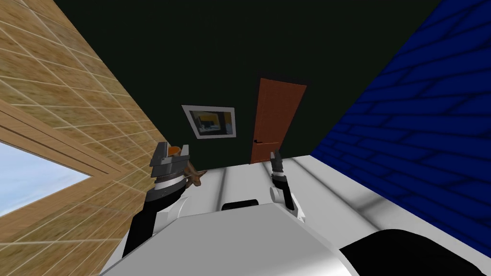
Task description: Pull the door open
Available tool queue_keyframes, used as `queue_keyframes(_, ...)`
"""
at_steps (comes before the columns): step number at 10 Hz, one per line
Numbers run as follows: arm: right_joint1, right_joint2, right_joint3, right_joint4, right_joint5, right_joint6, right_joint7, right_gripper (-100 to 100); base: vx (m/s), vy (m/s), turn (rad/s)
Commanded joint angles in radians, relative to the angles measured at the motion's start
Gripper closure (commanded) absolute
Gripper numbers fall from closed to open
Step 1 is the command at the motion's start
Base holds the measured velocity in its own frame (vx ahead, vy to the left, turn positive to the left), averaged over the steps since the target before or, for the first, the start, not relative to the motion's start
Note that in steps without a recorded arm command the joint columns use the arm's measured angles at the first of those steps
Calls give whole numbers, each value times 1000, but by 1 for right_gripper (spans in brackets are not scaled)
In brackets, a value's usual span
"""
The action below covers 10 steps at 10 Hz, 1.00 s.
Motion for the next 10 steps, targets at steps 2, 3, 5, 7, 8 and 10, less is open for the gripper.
queue_keyframes(2, -28, -18, 8, 74, -26, -5, -6, -100, 111, -54, 106)
queue_keyframes(3, -39, -25, 11, 107, -37, -10, -9, -100, 101, -52, 78)
queue_keyframes(5, -61, -41, 16, 172, -58, -18, -15, -100, 95, -53, 113)
queue_keyframes(7, -85, -56, 21, 245, -81, -27, -22, -100, 82, -64, 110)
queue_keyframes(8, -96, -63, 24, 277, -93, -32, -25, -100, 82, -67, 116)
queue_keyframes(10, -108, -71, 26, 321, -105, -36, -28, -100, 48, -40, 35)
